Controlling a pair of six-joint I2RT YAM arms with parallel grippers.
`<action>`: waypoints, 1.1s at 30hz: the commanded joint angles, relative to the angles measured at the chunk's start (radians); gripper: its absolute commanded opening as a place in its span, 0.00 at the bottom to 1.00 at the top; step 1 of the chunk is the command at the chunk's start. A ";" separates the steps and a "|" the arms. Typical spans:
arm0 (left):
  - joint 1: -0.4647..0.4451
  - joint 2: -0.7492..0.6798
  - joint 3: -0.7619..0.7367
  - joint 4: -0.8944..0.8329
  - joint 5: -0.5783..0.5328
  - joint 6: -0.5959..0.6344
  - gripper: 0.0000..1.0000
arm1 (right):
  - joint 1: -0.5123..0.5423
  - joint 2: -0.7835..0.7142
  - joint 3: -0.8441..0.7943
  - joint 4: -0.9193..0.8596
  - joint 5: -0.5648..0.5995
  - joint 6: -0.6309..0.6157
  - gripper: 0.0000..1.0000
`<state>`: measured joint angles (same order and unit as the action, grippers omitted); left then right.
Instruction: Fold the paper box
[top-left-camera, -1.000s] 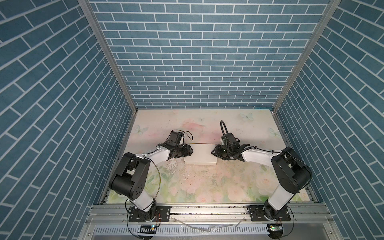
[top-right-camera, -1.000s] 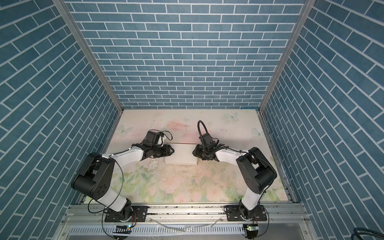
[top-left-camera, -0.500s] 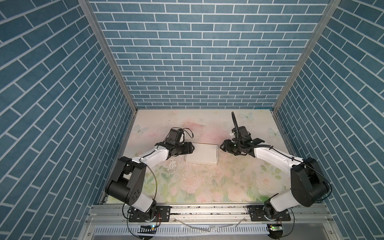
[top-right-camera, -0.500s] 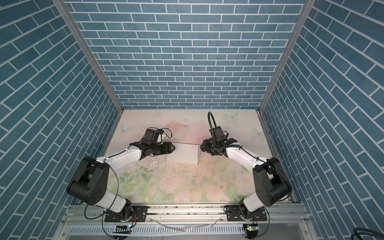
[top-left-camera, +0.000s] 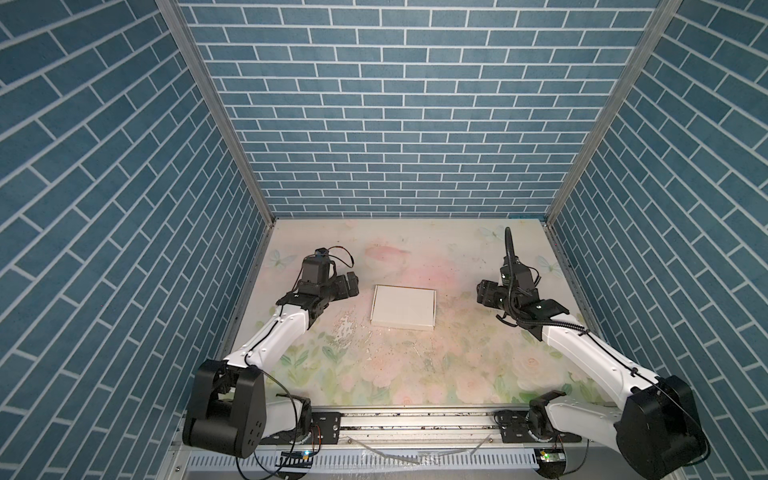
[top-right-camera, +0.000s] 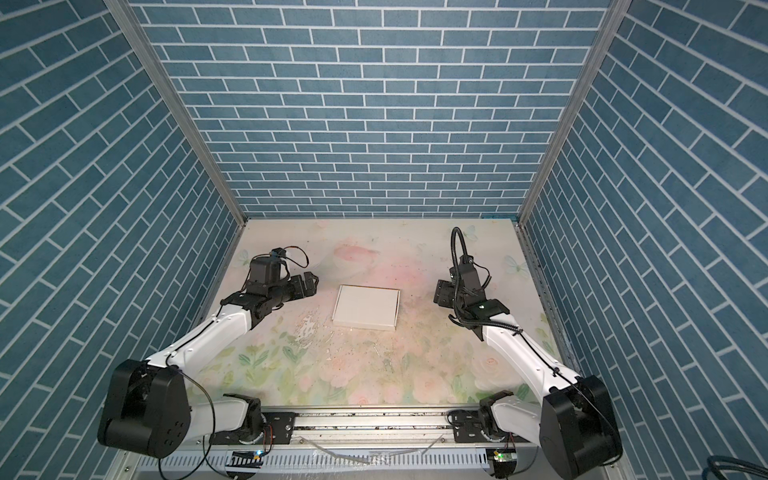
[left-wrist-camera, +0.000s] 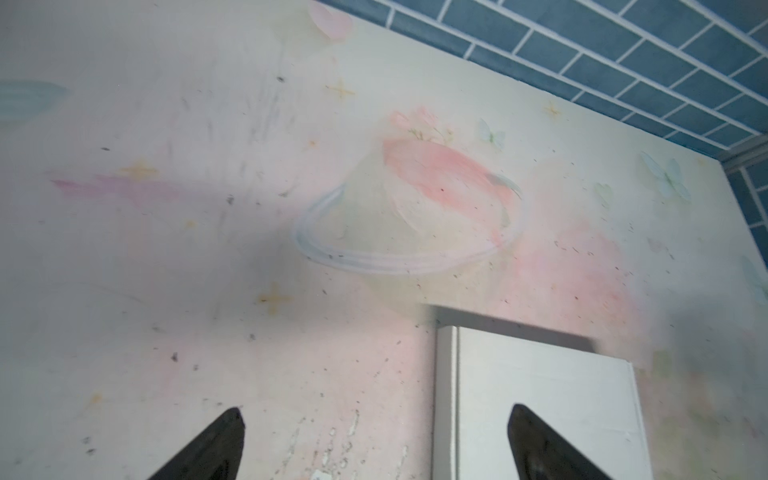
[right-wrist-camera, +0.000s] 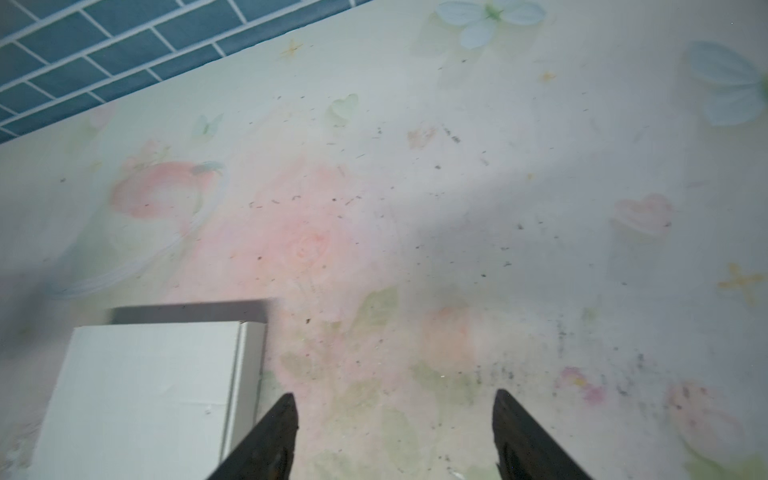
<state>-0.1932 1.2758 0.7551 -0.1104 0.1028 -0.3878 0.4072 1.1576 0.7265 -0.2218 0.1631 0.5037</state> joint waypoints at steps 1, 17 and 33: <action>0.019 -0.037 -0.036 0.038 -0.186 0.033 1.00 | -0.015 -0.057 -0.054 0.048 0.193 -0.086 0.76; 0.080 -0.048 -0.188 0.355 -0.409 0.285 1.00 | -0.169 -0.243 -0.292 0.254 0.620 -0.155 0.89; 0.156 0.182 -0.362 0.900 -0.303 0.409 1.00 | -0.275 -0.178 -0.491 0.696 0.500 -0.405 0.99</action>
<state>-0.0509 1.4189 0.4099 0.6300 -0.2466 -0.0036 0.1505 0.9485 0.2775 0.2882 0.7078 0.1940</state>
